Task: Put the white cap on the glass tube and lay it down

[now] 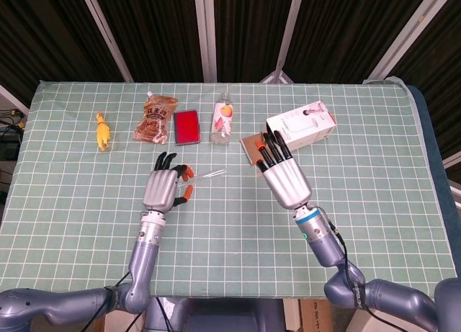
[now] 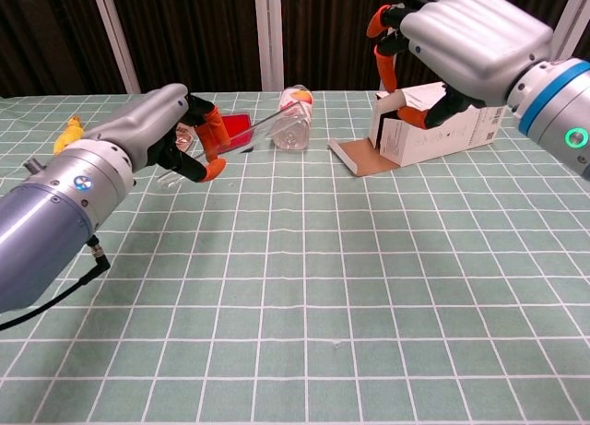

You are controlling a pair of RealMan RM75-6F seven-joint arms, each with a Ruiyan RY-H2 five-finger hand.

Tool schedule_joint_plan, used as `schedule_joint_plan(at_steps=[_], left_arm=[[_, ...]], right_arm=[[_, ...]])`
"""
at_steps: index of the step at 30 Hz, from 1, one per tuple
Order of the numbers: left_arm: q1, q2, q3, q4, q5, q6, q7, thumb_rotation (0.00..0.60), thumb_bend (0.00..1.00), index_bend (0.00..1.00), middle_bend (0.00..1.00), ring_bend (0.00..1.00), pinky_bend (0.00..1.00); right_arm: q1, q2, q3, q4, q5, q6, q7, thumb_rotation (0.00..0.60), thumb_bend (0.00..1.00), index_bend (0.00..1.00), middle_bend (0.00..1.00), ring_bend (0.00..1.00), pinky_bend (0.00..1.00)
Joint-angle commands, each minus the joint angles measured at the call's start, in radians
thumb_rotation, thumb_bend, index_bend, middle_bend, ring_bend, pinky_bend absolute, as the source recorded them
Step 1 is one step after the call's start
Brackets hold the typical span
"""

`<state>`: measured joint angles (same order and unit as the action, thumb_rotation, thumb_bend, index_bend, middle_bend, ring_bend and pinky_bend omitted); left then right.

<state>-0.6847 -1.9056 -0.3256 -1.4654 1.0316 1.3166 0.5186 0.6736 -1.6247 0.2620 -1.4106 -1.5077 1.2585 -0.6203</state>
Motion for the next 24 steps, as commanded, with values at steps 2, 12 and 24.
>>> schedule_joint_plan(at_steps=[2, 12, 24], left_arm=[[-0.004, -0.035, -0.013, 0.017, -0.025, 0.020, 0.030, 0.600, 0.76, 0.49, 0.50, 0.12, 0.01], [-0.016, -0.042, -0.007, 0.026, -0.021, 0.003, 0.053, 0.600, 0.77, 0.49, 0.50, 0.12, 0.01], [-0.014, -0.058, -0.004, 0.045, 0.019, 0.014, 0.011, 0.600, 0.79, 0.50, 0.51, 0.12, 0.01]], right_arm=[[0.010, -0.020, -0.007, 0.018, -0.007, 0.006, 0.001, 0.600, 0.40, 0.61, 0.21, 0.02, 0.00], [0.041, -0.065, -0.003, 0.054, -0.005, 0.001, 0.003, 0.600, 0.40, 0.61, 0.21, 0.02, 0.00], [0.072, -0.115, -0.003, 0.102, 0.008, -0.011, 0.008, 0.600, 0.40, 0.61, 0.21, 0.02, 0.00]])
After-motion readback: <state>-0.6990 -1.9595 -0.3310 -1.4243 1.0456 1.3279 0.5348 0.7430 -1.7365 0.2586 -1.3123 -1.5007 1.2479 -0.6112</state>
